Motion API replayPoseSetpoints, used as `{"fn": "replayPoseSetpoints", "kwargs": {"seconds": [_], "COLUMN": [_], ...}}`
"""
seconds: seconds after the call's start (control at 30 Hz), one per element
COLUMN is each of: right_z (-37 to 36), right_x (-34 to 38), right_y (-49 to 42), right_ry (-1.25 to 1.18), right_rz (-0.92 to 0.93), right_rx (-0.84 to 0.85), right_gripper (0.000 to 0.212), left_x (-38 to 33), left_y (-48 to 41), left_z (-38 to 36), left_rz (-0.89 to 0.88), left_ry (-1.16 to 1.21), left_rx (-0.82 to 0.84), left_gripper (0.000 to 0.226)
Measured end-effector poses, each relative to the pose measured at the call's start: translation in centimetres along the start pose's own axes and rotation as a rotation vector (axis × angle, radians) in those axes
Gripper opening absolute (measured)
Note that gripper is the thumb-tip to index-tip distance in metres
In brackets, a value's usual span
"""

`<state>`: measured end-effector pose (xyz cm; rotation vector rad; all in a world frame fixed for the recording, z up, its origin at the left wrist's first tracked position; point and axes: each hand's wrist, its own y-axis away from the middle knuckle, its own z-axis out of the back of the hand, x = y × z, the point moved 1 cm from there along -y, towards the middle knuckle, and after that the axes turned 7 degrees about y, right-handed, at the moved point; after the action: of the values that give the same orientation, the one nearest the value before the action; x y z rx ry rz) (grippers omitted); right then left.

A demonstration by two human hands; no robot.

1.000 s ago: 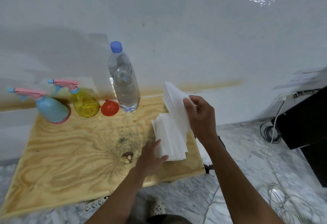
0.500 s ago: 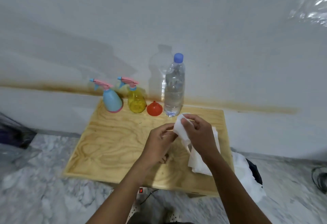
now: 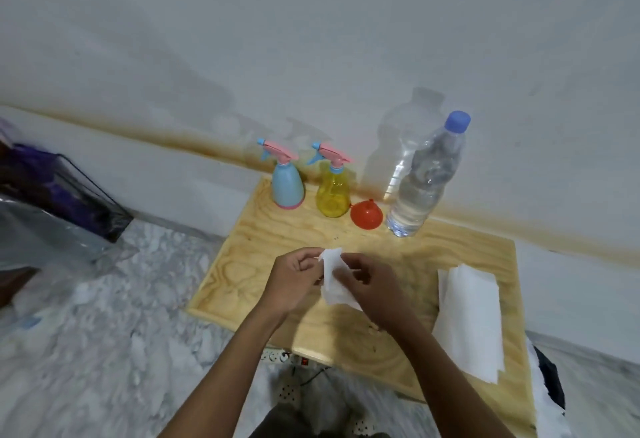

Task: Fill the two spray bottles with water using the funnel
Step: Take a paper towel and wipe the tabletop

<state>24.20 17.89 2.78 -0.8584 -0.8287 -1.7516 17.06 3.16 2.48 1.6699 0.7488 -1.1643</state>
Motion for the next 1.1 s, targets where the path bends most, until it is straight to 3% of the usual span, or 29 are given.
{"fn": "replayPoseSetpoints", "kwargs": {"seconds": [0.13,0.3,0.37,0.43,0.6,0.67,0.83,1.1], "right_z": [-2.7,-6.2,-7.6,-9.1,-11.3,-11.8,-14.6,-17.9], "right_x": [-0.6,-2.4,-2.9,-3.2,-4.0,-4.9,-7.2,-5.5], "right_y": [-3.1,-8.3,-10.3,-12.1,-15.3,-15.8,-15.9,-18.1], "right_ry": [0.080,0.208,0.236,0.260,0.366,0.472,0.724,0.740], "right_rz": [-0.027,-0.047,-0.051,-0.052,-0.084,-0.102,0.009,0.222], "right_rx": [-0.018,-0.053,-0.033,-0.046,-0.124,-0.053,0.191,0.286], "right_gripper": [0.019,0.024,0.035,0.042,0.034,0.038,0.049,0.051], "left_x": [0.3,1.9,3.0,3.8,6.9,7.8,9.0,9.2], "left_y": [-2.0,-6.0,-8.1,-9.8,-12.6,-13.0,-13.4,-13.4], "left_z": [4.7,10.8,12.7,14.3,17.9,18.6,19.1,18.9], "left_rz": [0.043,0.067,0.112,0.146,0.250,0.250,0.204,0.207], "left_ry": [-0.073,-0.390,-0.709,-0.878,-0.936,-0.879,-0.827,-0.832], "left_rx": [-0.041,-0.163,-0.132,-0.100,-0.014,0.002,-0.025,-0.041], "left_gripper": [0.013,0.030,0.062,0.085,0.117,0.122,0.123,0.119]}}
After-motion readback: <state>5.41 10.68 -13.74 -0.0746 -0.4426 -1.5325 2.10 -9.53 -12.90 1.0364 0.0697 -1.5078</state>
